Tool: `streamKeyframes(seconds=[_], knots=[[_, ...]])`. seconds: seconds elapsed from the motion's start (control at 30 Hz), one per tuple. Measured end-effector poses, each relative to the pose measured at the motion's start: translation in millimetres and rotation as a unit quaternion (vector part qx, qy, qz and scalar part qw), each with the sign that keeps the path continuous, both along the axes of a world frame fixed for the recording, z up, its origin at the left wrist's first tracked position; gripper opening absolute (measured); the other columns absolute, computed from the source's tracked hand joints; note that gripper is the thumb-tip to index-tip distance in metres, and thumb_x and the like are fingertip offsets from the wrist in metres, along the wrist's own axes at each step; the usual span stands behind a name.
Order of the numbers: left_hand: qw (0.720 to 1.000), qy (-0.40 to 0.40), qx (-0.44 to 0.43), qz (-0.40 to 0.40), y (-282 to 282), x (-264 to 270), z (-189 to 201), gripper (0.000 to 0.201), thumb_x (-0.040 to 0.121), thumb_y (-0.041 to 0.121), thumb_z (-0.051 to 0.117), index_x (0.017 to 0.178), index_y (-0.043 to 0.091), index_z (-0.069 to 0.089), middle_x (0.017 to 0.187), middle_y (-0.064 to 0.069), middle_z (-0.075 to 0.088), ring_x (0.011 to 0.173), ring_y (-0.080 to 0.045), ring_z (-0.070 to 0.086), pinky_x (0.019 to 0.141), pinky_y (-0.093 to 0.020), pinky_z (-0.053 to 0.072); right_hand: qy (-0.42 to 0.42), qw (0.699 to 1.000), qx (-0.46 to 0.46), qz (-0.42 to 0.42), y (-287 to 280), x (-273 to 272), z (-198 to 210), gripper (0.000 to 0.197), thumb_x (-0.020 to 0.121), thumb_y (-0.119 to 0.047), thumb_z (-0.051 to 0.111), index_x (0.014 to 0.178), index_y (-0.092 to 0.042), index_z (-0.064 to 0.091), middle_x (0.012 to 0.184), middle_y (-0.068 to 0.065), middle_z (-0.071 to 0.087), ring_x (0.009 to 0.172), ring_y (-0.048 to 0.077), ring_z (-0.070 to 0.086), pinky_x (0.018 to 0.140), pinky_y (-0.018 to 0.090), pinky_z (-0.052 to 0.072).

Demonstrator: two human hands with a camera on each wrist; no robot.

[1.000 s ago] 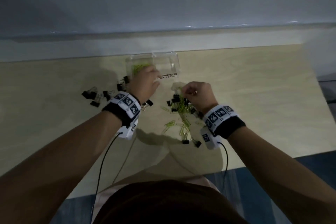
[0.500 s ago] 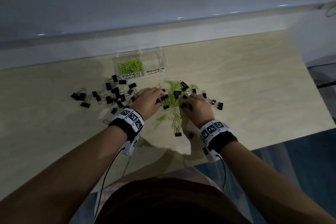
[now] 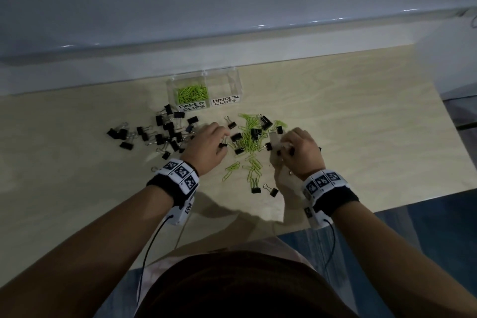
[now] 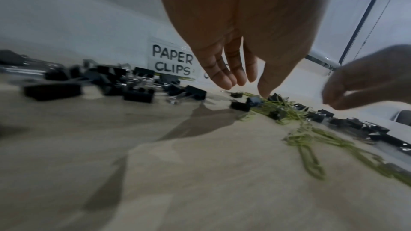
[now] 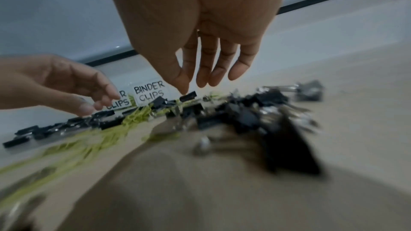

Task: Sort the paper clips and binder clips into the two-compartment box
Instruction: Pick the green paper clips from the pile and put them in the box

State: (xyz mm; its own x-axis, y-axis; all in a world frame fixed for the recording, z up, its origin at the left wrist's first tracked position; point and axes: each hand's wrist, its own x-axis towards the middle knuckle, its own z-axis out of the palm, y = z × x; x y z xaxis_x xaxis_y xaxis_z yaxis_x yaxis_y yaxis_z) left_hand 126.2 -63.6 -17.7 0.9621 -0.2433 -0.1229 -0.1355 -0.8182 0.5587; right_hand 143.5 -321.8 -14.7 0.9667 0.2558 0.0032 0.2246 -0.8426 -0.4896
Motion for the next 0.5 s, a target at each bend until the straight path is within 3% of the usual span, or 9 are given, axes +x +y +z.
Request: streamKeyframes(seconds=[0.07,0.13,0.2,0.3,0.37,0.5], knots=[[1.0,0.003,-0.001,-0.019,-15,5,2,0.036,0.087,0.017,0.058,0.123,0.013,0.053,0.12,-0.002,0.052,0.113,-0.018,0.045,0.101,-0.033,0.038,-0.017,0.999,0.01,0.031,14,11,8,0.019,0.075,0.001,0.063,0.092,-0.008,0.066,0.092,0.007,0.064,0.081,0.023,0.057,0.071,0.032,0.052],[0.999,0.005,0.007,-0.042,-27,11,4,0.044,0.088,0.006,0.054,0.131,0.013,0.048,0.129,-0.003,0.048,0.12,-0.02,0.04,0.106,-0.033,0.032,-0.009,0.996,-0.001,0.088,34,23,13,0.035,0.075,0.007,0.058,0.103,-0.011,0.067,0.1,0.005,0.065,0.086,0.023,0.056,0.075,0.026,0.047],[0.997,0.02,0.039,-0.069,-31,18,4,0.056,0.084,-0.007,0.049,0.136,0.014,0.045,0.137,-0.003,0.045,0.123,-0.023,0.037,0.107,-0.034,0.031,0.028,0.987,-0.051,0.147,50,33,13,0.049,0.074,0.007,0.055,0.116,-0.017,0.063,0.113,0.002,0.064,0.094,0.024,0.054,0.08,0.032,0.05],[0.992,0.037,0.071,-0.099,-28,24,3,0.058,0.081,-0.011,0.047,0.133,0.014,0.048,0.134,-0.004,0.048,0.119,-0.025,0.039,0.102,-0.035,0.035,0.073,0.969,-0.122,0.202,58,43,5,0.058,0.076,0.009,0.053,0.126,-0.021,0.056,0.125,0.001,0.06,0.107,0.027,0.051,0.086,0.044,0.051],[0.992,0.03,0.066,-0.102,-23,25,1,0.051,0.083,-0.008,0.051,0.13,0.014,0.052,0.127,-0.005,0.052,0.114,-0.025,0.042,0.099,-0.036,0.038,0.075,0.968,-0.123,0.206,58,45,5,0.046,0.08,0.004,0.057,0.12,-0.019,0.061,0.12,0.003,0.062,0.108,0.027,0.052,0.085,0.043,0.051],[0.995,0.015,0.015,-0.098,-12,21,1,0.041,0.084,0.003,0.06,0.123,0.012,0.055,0.116,-0.009,0.054,0.105,-0.026,0.049,0.09,-0.037,0.043,0.023,0.978,-0.066,0.199,49,42,2,0.019,0.077,0.003,0.062,0.085,-0.012,0.068,0.088,0.003,0.063,0.082,0.024,0.055,0.067,0.041,0.054]])
